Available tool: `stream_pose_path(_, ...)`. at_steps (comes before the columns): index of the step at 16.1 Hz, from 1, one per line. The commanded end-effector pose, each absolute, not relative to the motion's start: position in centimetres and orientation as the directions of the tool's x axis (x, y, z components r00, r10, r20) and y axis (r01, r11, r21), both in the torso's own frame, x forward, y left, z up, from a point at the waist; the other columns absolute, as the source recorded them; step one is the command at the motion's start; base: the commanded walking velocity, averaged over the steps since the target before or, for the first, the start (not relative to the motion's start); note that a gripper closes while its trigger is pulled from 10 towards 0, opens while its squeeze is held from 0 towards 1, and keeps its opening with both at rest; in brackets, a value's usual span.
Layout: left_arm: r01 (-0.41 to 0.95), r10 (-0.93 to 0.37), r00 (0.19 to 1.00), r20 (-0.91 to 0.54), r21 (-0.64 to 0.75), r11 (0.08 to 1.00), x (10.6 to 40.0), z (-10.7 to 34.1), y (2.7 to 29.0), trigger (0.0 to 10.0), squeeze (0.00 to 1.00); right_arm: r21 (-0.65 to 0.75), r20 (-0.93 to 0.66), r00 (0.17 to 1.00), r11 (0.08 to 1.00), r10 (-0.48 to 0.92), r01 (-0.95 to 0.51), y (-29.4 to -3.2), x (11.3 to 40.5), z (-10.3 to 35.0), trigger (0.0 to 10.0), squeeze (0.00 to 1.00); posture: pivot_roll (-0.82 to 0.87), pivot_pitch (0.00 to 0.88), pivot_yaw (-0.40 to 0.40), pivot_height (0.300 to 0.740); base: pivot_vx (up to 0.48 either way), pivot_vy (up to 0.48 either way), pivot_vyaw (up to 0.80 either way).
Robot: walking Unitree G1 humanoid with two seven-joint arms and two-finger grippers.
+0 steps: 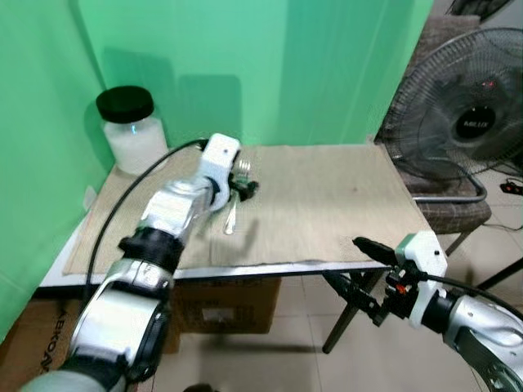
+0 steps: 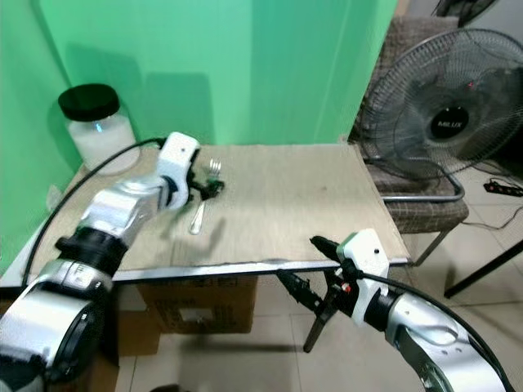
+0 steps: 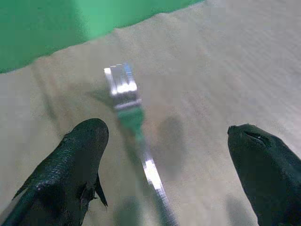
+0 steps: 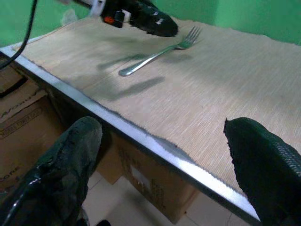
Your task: Setting the table
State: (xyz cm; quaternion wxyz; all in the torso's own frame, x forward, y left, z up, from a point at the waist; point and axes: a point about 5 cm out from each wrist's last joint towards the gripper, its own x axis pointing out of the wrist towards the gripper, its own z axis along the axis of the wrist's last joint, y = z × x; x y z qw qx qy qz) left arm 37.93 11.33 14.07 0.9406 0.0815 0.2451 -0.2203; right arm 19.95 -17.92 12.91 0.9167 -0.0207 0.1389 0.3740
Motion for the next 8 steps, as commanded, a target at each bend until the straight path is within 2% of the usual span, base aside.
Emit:
stream_pose_path(1, 0.446, -0.355, 0.772, -0.526, 0.052, 0.893, 38.0, 13.4, 11.4, 8.5, 0.0, 0.055, -0.272, 0.652, 0.688, 0.707, -0.723, -17.5, 19.6, 13.3, 10.0, 0.0, -0.09, 0.0, 0.012, 0.74, 0.0, 0.0, 0.0)
stream_pose_path(2, 0.423, -0.319, 0.777, -0.543, 0.075, 0.903, 38.1, 13.1, 11.7, 4.4, 0.0, 0.056, -0.275, 0.646, 0.683, 0.712, -0.728, -17.5, 19.5, 13.3, 10.0, 0.0, -0.09, 0.0, 0.011, 0.74, 0.0, 0.0, 0.0)
stream_pose_path(3, 0.415, -0.308, 0.774, -0.552, 0.077, 0.906, 38.1, 12.8, 11.8, 2.4, 0.0, 0.056, -0.275, 0.645, 0.681, 0.713, -0.73, -17.5, 19.4, 13.3, 10.0, 0.0, -0.09, 0.0, 0.01, 0.74, 0.0, 0.0, 0.0)
stream_pose_path(4, 0.402, -0.291, 0.776, -0.56, 0.083, 0.912, 38.2, 12.6, 12.1, 1.3, 0.0, 0.054, -0.276, 0.642, 0.679, 0.715, -0.732, -17.5, 19.4, 13.3, 10.0, 0.0, -0.09, 0.0, 0.01, 0.74, 0.0, 0.0, 0.0)
stream_pose_path(7, 0.373, -0.264, 0.779, -0.569, 0.081, 0.924, 38.2, 11.8, 12.9, 0.0, 0.0, 0.052, -0.283, 0.634, 0.671, 0.72, -0.739, -17.5, 19.4, 13.3, 10.0, 0.0, -0.09, 0.0, 0.006, 0.74, 0.0, 0.0, 0.0)
stream_pose_path(8, 0.373, -0.265, 0.779, -0.568, 0.079, 0.925, 38.2, 11.6, 12.9, 0.0, 0.0, 0.052, -0.284, 0.632, 0.67, 0.721, -0.741, -17.5, 19.3, 13.3, 10.0, 0.0, -0.09, 0.0, 0.007, 0.74, 0.0, 0.0, 0.0)
